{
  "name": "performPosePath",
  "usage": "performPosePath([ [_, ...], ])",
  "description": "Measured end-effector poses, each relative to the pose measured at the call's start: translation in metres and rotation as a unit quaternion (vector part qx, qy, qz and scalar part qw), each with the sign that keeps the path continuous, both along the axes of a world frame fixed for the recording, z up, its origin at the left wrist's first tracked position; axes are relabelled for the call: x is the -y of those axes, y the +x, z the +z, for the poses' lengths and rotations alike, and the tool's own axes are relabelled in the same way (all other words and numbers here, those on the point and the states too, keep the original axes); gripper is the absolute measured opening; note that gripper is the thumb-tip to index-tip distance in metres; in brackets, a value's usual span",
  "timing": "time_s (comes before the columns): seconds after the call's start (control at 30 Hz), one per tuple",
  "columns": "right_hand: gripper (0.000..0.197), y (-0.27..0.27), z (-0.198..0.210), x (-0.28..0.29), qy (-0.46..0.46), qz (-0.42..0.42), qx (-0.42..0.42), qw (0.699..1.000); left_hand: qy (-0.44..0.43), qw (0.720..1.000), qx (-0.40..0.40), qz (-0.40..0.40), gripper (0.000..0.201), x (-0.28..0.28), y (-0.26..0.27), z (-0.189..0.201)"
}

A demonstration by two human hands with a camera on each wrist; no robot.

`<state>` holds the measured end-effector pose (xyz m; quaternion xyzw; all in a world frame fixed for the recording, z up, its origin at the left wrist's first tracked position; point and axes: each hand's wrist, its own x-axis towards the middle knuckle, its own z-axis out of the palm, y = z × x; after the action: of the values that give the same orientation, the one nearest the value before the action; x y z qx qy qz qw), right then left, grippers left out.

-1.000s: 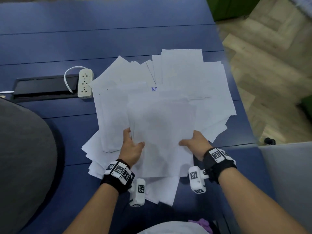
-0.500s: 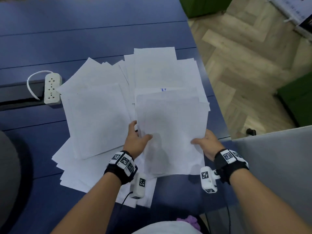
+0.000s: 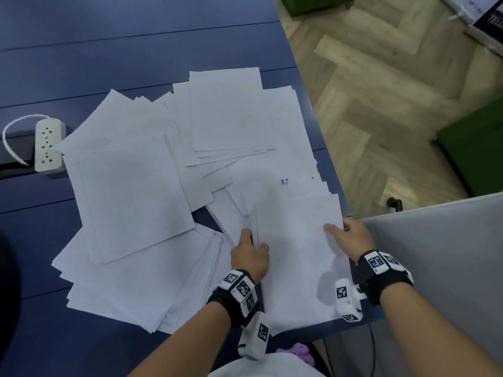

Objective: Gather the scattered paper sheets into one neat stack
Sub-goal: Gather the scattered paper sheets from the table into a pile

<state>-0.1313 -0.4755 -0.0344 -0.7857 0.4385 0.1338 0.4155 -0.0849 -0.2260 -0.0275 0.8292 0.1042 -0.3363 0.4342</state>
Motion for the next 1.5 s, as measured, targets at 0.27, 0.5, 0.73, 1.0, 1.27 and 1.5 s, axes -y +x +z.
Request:
performPosePath([
  [0.27, 0.013, 0.001, 0.004, 0.014, 0.006, 0.005, 0.075, 0.997, -0.059, 0.998, 0.021, -0.004, 0.056, 0.016, 0.013, 0.001],
  [0.5, 0.014, 0.003, 0.006, 0.023, -0.005, 0.014, 0.063, 0.998, 0.074, 0.991, 0.028, -0.107, 0.038, 0.024, 0.021, -0.010],
  [0.73, 0.016, -0.003, 0.007, 0.024, -0.043, 0.014, 0.014, 0.999, 0.089, 0.960, -0.094, -0.247, 0.034, 0.032, 0.019, -0.009],
  [1.0, 0.049, -0.005, 0.000, 0.020, -0.162, 0.026, -0.075, 0.984, 0.188, 0.931, -0.054, -0.309, 0.061, 0.024, 0.019, -0.002],
  [1.27, 0.049, 0.052, 0.027, -0.047, -0.284, 0.115, 0.130, 0.943, 0.104, 0.993, 0.063, -0.011, 0.038, -0.064, 0.097, 0.033],
  [1.5, 0.038, 0.131, 0.042, -0.150, -0.100, 0.275, 0.159, 0.943, 0.223, 0.965, 0.106, 0.085, 0.026, -0.174, 0.152, 0.037],
])
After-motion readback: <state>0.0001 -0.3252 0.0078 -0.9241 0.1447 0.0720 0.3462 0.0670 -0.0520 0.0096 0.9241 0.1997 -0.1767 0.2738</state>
